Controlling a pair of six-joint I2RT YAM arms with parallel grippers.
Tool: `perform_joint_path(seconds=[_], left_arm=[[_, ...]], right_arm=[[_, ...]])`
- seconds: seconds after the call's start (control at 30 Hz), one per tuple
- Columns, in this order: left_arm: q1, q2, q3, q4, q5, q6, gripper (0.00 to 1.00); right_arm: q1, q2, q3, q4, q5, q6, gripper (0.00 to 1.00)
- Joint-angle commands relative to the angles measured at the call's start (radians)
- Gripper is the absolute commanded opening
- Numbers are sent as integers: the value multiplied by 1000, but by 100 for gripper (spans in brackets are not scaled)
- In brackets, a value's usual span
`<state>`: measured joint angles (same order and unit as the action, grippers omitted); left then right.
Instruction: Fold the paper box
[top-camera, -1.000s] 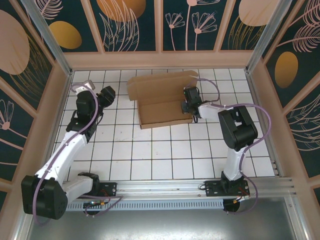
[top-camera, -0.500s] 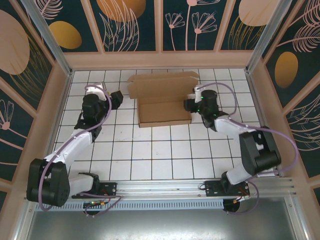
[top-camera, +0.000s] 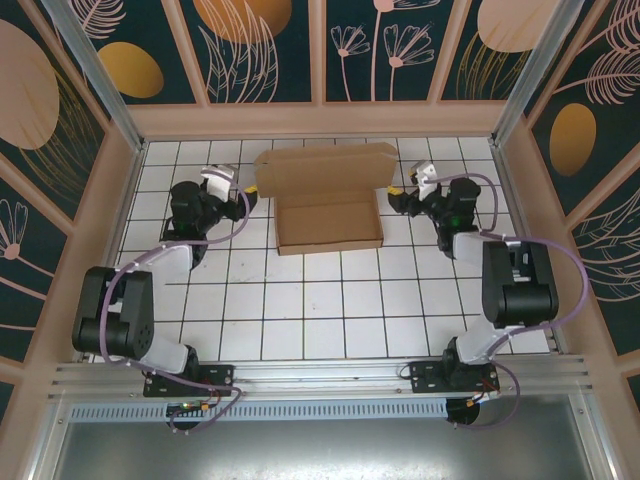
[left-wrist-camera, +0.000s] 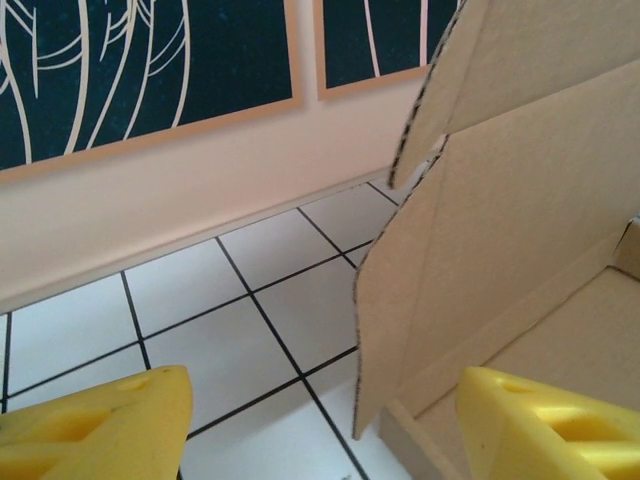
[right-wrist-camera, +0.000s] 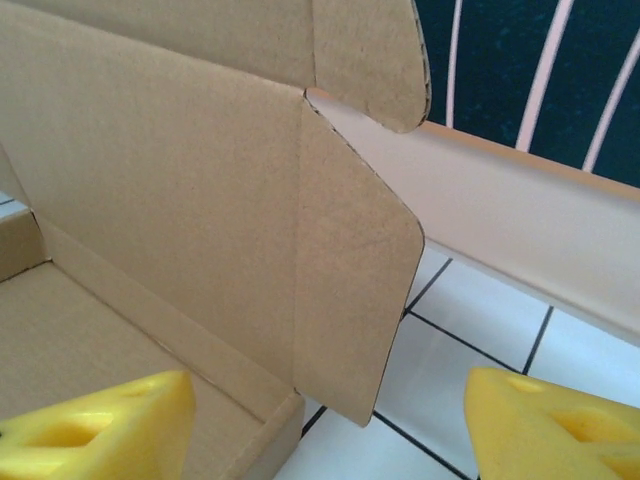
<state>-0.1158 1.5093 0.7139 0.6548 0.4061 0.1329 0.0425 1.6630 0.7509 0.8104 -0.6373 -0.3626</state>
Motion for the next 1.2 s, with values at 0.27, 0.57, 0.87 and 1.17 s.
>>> perform_joint_path(seconds=[0.27, 0.57, 0.87, 1.17], left_arm=[[33, 190, 246, -119, 275, 142, 70], [31, 268, 318, -165, 346, 181, 60], [25, 263, 300, -121, 323, 149, 19], [-68, 227, 265, -34, 64, 10, 1]], right_arm=[[-21, 193, 258, -46, -156, -90, 68], [6, 258, 369, -190, -179, -161, 58], [41, 246, 369, -239, -122, -174, 20], [106, 156, 271, -144, 19, 56, 6]])
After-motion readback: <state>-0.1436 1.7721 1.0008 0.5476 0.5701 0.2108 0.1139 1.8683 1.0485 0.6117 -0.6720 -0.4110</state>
